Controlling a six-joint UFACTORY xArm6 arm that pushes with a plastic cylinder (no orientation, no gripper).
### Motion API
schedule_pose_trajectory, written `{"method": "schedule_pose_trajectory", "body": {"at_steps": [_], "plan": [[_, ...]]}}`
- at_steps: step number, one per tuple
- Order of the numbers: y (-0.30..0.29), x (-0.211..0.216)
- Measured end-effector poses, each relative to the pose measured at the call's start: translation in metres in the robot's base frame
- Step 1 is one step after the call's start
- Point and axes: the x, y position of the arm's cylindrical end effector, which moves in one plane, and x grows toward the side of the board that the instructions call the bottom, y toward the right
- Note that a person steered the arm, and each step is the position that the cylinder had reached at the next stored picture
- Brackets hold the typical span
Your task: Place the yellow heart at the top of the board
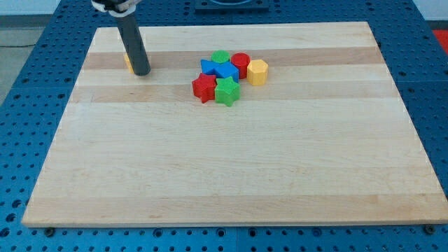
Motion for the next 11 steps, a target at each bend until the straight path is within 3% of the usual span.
{"method": "schedule_pose_trajectory", "body": {"at_steps": [1,5,7,10,11], "plan": [[-0.01,-0.018],[-0.068,-0.025],[-0.067,-0.056],[-0.05,-0.06],[-0.01,-0.064]]}}
